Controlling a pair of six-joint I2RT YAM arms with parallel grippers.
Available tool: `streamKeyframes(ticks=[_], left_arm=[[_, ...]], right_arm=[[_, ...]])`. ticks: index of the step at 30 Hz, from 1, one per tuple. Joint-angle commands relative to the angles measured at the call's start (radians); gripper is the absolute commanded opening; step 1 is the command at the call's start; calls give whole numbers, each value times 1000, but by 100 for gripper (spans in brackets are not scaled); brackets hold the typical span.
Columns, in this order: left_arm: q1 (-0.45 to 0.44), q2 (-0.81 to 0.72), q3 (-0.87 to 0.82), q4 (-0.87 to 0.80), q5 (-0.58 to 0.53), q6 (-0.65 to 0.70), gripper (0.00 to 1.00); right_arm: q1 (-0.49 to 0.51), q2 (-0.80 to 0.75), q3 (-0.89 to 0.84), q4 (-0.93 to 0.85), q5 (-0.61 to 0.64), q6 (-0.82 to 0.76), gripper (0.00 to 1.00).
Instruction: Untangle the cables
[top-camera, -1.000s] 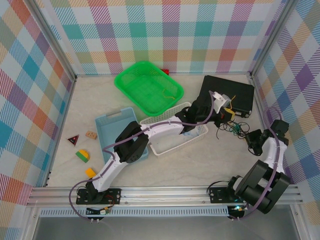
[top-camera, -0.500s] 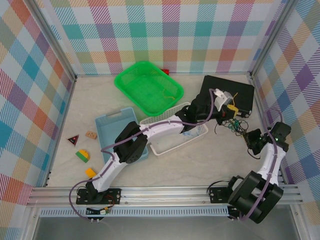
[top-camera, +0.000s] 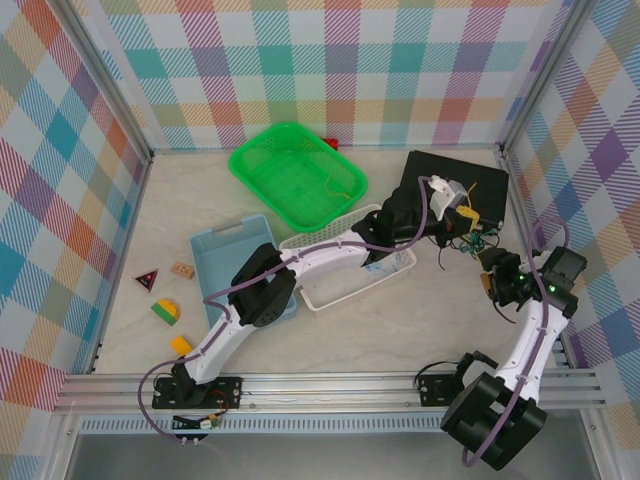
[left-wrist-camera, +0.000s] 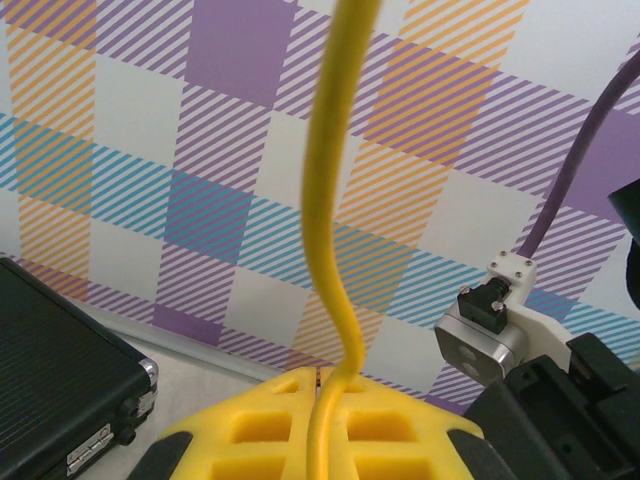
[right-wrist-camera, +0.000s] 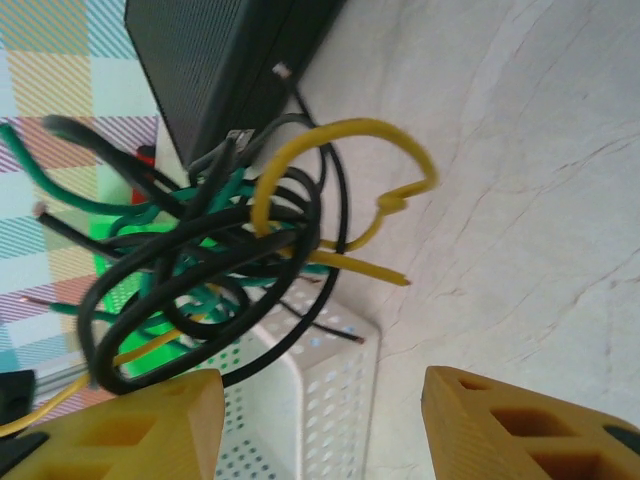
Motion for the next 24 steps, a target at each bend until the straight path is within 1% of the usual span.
streamKeyframes(ticks=[1,7,8,10,13,15,18,22,24], left_arm=[[14,3,4,54,16,-18,0],[18,5,17,71,18,-38,0],[18,0,12,70,11,-39,0],[17,-8,-1,75,0,-50,0],[17,-20,-13,82,0,-59,0],[17,-25,-15,79,3,-58,0],[17,-29,-15,63,25,-44,0],[17,-35,-12,51,62,-26,0],[17,-34,-8,57,94,-26,0]], right_arm=[[29,-37,56,-19,-63,85,54],[54,-33,150,-39,0,100,56],[55,-18,171,-25,-5,84,55],[58,16,224,-35,9,39,51],[60,55,291,-92,82,-26,51],[62,56,292,-94,131,-41,51],[74,79,291,-89,151,-49,52],[121,128,295,-106,187,-68,55],[161,152,292,-96,203,-99,58]])
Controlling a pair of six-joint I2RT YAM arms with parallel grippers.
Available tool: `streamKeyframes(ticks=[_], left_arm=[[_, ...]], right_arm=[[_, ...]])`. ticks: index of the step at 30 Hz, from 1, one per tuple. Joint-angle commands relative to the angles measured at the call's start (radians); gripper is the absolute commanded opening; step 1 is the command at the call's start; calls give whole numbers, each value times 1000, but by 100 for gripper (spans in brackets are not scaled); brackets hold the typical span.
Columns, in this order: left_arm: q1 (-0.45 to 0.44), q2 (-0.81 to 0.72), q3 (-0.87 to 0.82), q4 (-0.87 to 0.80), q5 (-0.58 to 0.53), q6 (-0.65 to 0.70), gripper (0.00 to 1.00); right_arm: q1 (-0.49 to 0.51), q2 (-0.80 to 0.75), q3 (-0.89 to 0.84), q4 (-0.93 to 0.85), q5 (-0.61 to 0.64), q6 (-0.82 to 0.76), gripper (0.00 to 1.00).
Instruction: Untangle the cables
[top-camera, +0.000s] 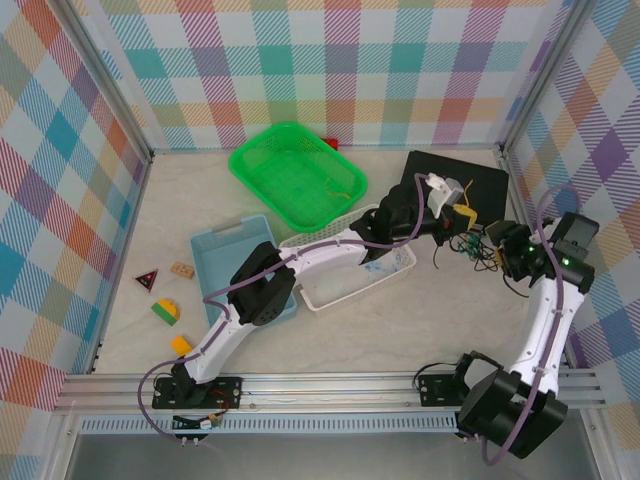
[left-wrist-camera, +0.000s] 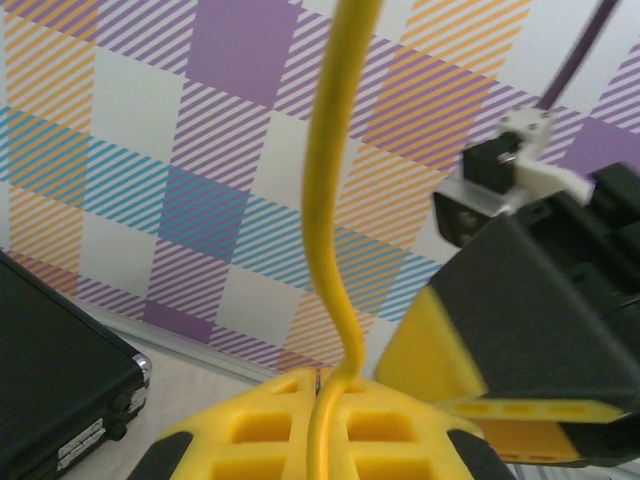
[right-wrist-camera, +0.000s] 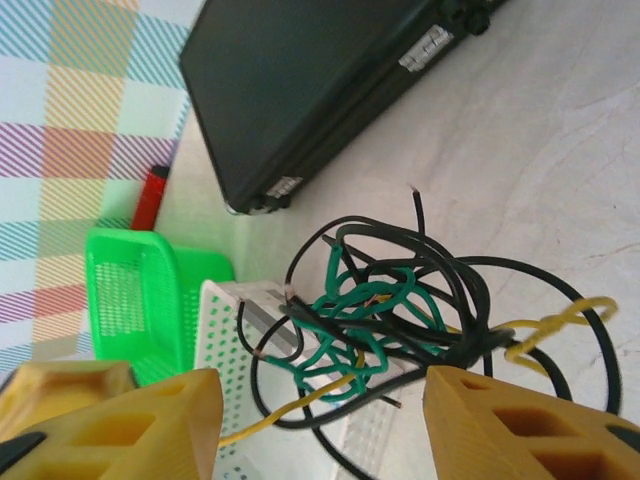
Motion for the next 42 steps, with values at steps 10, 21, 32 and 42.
streamKeyframes(ticks=[10,21,32,42], left_arm=[[3,-27,35,67,145,4,0],[3,3,102,97,176,-29,0],[3,-81,26,112,136,-24,0],[23,-197,-108,104,36,26,0]], right_arm=[[128,110,-39,91,92,-133,64],[144,154,-107,151,122,-118,28],[129,204,-179,246,363,-101,0],[64,318,-210,341,452,-92,0]])
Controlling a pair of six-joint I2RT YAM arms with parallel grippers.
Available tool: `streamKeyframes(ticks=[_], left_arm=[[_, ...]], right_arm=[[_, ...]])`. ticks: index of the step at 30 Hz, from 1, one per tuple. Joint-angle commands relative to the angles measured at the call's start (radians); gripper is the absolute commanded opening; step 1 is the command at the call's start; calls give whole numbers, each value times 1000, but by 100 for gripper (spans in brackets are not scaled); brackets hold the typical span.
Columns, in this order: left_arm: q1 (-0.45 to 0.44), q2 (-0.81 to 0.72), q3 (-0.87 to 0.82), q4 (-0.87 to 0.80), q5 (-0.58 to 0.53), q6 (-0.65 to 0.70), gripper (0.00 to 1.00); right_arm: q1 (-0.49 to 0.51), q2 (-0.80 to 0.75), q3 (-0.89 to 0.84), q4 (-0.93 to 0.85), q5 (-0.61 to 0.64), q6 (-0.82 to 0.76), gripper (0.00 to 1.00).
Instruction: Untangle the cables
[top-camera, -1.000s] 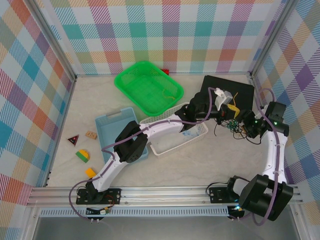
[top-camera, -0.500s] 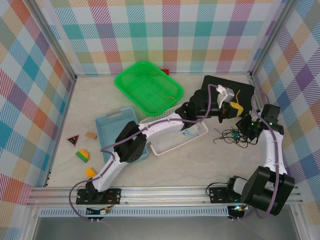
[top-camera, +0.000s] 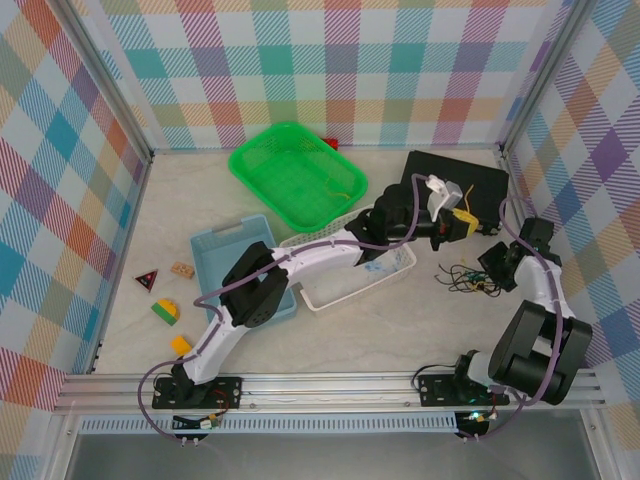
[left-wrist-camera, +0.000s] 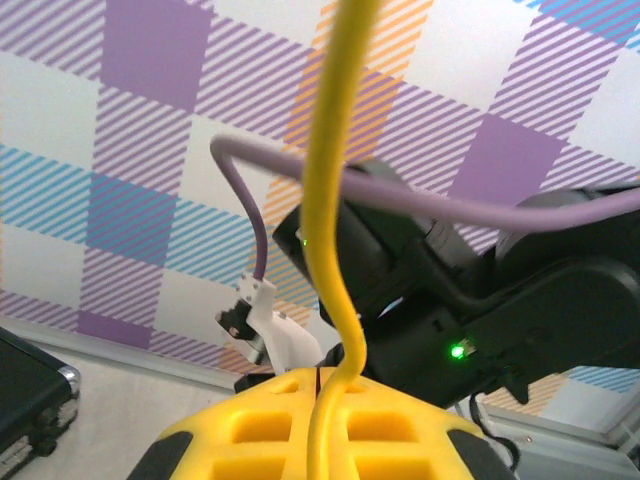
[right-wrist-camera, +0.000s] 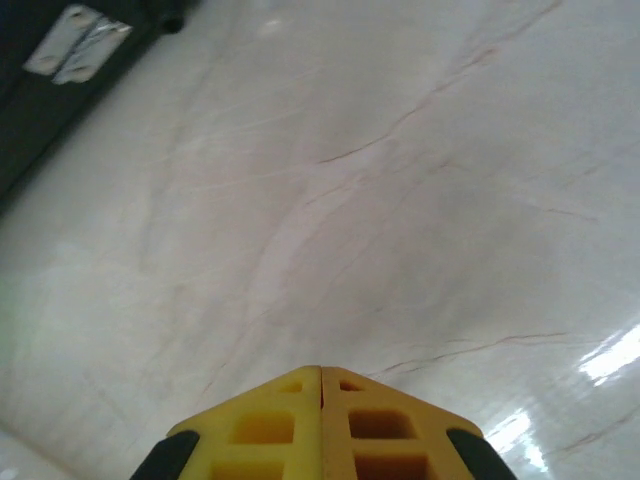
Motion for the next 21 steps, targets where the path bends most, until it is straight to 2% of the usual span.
streamKeyframes(ticks=[1,11,18,21], left_arm=[[20,-122,-35,69,-81,34,0],[47,-216,-115,80,-126,78,0],[64,-281,-122,-23,-123,187,0],[69,-309,-142,-52,-125,204,0]], right_arm=[[-23,22,-4,44,67,0,0],[-46,85,-2,111,96,11,0],[-71,69,-12,130,87,7,0],[-81,51,-11,129,45,-15,0]])
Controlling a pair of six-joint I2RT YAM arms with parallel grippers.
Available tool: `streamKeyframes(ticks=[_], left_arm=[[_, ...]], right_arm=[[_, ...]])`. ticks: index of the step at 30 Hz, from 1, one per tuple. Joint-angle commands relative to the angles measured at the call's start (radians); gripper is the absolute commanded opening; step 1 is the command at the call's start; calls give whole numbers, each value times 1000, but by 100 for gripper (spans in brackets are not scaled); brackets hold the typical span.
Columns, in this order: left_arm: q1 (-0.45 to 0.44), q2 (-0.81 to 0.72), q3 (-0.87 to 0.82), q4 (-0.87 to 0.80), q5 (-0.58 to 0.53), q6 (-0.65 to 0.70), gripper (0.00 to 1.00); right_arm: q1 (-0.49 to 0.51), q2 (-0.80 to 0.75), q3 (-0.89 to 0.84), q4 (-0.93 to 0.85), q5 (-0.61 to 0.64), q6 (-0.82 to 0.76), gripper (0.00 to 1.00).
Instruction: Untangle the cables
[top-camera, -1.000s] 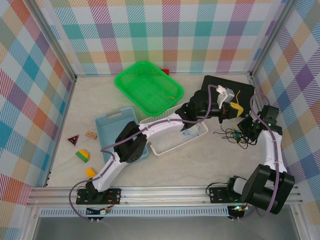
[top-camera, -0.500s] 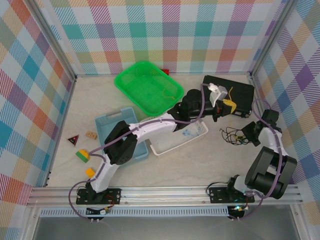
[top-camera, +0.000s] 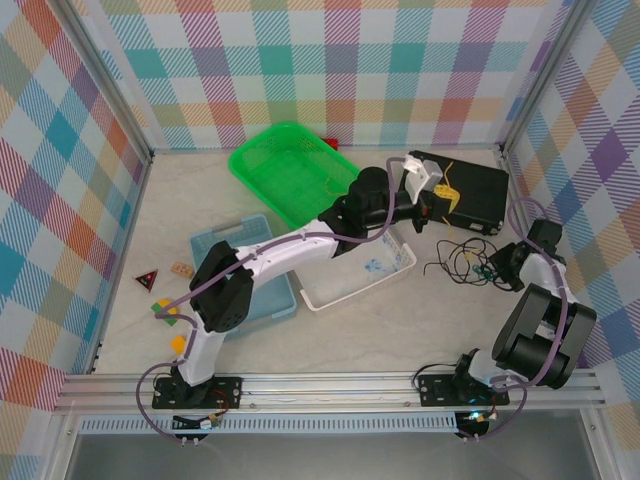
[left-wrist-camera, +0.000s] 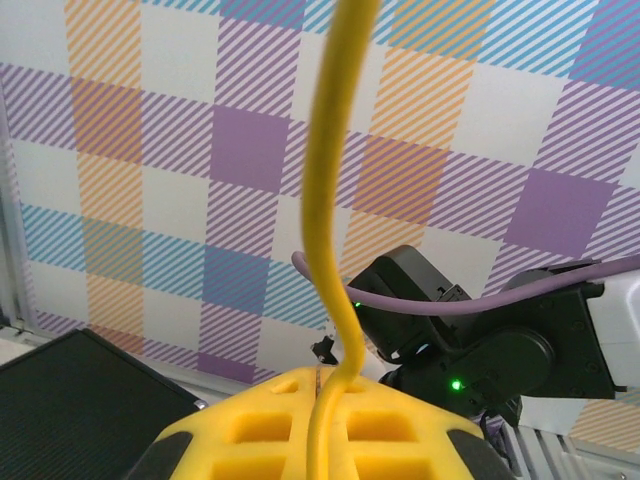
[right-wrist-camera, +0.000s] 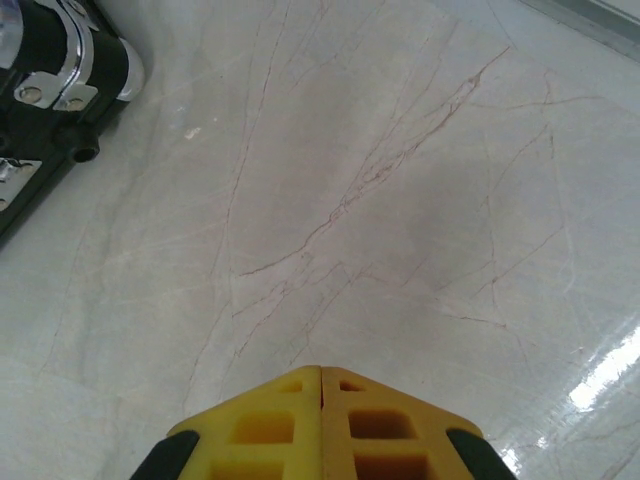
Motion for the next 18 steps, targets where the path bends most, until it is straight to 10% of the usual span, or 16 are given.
streamKeyframes(ticks=[1,11,18], left_arm=[[24,-98,-16,8,-13,63,0],[24,-17,-18,62,48,14,0],[22,57,7,93,67,-2,0]], right_arm=[[-17,-34,-10,20,-35,-34,0],[-17,-183,-22,-17,-223,-49,4],[-17,-220,6,-66,-285,-119,34]])
